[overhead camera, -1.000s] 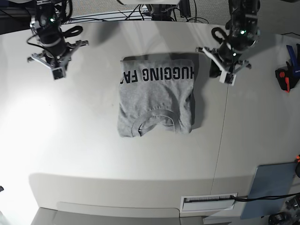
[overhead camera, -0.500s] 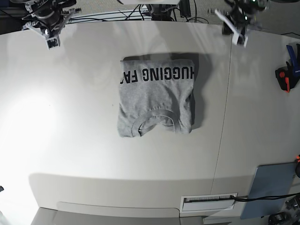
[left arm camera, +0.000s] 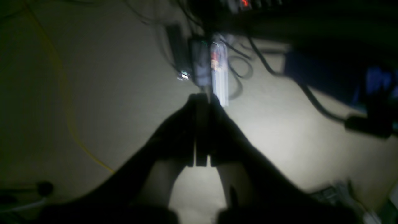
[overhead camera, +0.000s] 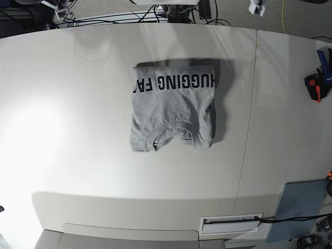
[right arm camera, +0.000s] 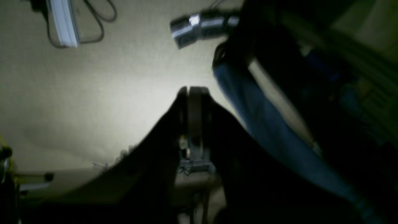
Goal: Fold the T-shirt properly
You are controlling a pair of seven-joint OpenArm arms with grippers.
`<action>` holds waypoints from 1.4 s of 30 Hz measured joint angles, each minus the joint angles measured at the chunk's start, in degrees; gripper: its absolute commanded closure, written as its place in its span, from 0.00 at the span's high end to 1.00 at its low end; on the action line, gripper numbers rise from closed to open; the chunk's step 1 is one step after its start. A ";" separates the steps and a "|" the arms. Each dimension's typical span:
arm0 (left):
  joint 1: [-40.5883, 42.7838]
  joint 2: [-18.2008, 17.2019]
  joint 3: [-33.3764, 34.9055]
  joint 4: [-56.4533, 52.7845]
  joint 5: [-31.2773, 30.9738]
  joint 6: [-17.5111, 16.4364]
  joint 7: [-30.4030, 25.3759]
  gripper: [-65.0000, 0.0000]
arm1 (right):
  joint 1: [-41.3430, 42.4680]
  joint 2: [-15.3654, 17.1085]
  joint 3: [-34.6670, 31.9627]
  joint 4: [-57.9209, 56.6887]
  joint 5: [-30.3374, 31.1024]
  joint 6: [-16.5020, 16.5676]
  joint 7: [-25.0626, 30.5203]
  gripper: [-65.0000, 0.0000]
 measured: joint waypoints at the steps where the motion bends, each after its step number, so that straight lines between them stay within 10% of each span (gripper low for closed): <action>1: -0.79 0.00 0.46 -2.67 0.00 -1.05 0.04 0.00 | 0.70 0.00 0.00 -3.15 0.09 -0.02 0.24 0.00; 9: -10.19 -0.22 5.53 -27.39 0.24 -8.11 -9.33 0.00 | 12.41 -0.09 0.07 -37.00 -0.11 4.76 7.50 0.00; 22: -27.10 0.63 6.40 -57.75 0.66 -7.82 -25.73 0.00 | 34.49 -1.05 0.20 -76.59 -0.85 8.63 45.33 0.00; 28: -32.35 2.75 6.36 -64.81 7.34 -2.03 -29.22 0.00 | 39.36 -4.98 0.20 -81.85 -13.92 8.74 59.21 0.00; 42: -42.34 9.20 6.36 -73.53 13.70 7.74 -33.20 0.00 | 48.78 -6.34 -4.42 -92.72 -15.52 7.43 60.52 0.00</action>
